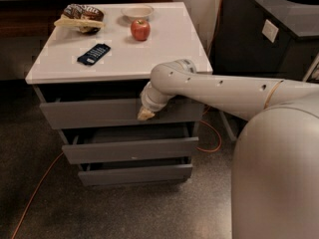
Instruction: Place apple into top drawer
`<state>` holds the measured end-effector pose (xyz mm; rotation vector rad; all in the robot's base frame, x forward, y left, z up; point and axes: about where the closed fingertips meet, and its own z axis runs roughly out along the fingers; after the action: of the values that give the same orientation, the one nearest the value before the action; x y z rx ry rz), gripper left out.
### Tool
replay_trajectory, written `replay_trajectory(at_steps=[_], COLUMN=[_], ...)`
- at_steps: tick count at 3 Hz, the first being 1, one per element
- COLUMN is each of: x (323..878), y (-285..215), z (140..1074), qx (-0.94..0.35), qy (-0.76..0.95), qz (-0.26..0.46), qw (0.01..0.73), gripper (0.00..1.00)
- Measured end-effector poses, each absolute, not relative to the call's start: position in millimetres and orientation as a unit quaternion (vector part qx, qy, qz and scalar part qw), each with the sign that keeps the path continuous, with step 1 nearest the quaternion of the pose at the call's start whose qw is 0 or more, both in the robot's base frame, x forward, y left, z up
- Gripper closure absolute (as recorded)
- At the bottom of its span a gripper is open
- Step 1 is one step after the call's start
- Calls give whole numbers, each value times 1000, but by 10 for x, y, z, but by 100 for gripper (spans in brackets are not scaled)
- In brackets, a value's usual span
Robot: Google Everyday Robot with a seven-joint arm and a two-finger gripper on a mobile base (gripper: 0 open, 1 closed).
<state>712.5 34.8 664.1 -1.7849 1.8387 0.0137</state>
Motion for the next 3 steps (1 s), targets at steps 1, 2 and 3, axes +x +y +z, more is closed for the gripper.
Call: replay_trajectory(at_steps=[1,2,3], x=[7022,6831,6767], y=[333,288,277], z=[6645,6692,6693], qx=[-659,-649,-647], qy=[694,699,700], qz=[16,24,27], qw=[290,299,300], gripper=[66,97,100])
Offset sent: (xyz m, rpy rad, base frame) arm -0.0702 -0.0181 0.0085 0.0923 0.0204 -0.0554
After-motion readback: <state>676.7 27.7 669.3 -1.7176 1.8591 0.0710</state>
